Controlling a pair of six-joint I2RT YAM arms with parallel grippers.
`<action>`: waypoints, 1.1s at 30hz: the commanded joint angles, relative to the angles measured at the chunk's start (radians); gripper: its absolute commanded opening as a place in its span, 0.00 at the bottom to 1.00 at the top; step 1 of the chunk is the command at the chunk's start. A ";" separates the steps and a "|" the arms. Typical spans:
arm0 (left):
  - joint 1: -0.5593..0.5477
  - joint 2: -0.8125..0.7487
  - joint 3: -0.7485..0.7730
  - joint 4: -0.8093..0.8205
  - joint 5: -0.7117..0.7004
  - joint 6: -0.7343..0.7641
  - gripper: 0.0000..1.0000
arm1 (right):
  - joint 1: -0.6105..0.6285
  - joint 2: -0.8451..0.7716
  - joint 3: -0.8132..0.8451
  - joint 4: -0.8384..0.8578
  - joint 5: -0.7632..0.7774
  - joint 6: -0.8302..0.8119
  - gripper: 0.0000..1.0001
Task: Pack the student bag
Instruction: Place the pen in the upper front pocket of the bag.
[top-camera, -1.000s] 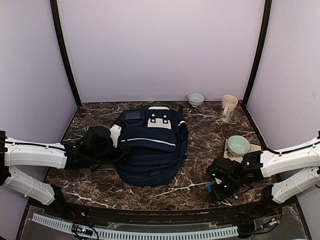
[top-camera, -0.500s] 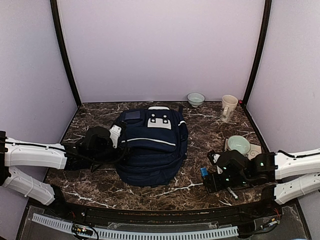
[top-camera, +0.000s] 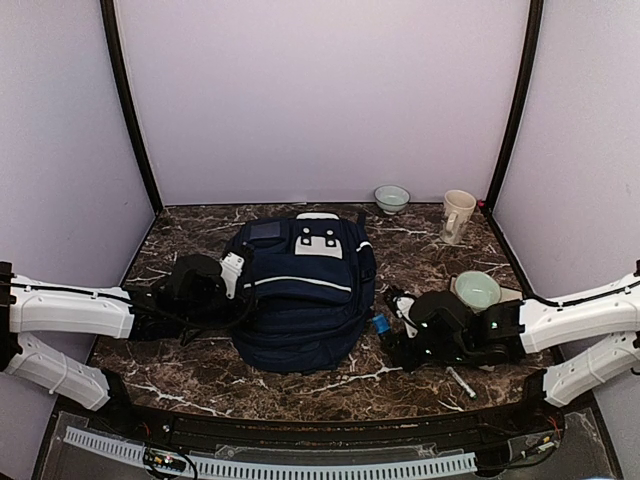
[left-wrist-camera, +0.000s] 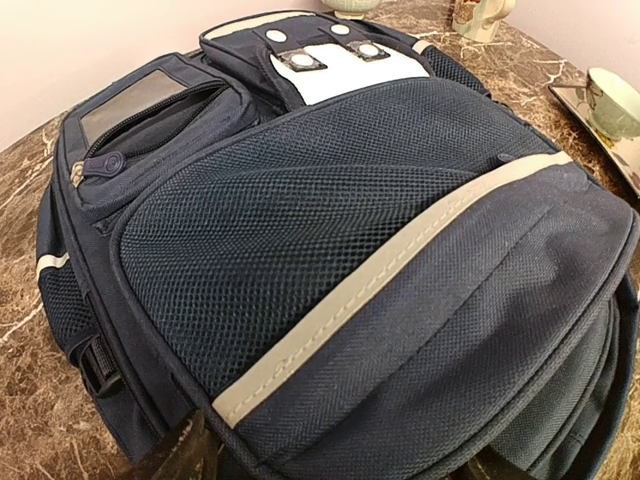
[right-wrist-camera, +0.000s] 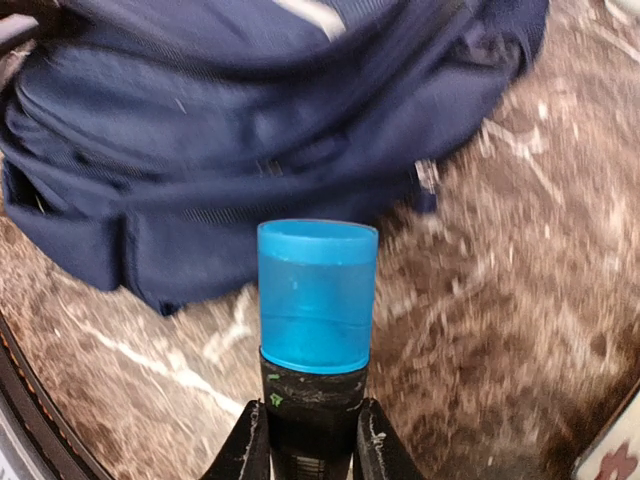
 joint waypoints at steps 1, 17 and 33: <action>-0.004 0.013 0.037 -0.005 0.051 0.013 0.69 | -0.015 0.033 0.075 0.156 0.026 -0.192 0.08; -0.004 0.017 0.085 -0.025 0.066 0.015 0.26 | -0.016 0.103 0.147 0.380 -0.182 -0.483 0.07; -0.004 0.169 0.200 0.012 0.136 0.082 0.54 | -0.022 0.209 0.181 0.406 -0.121 -0.566 0.05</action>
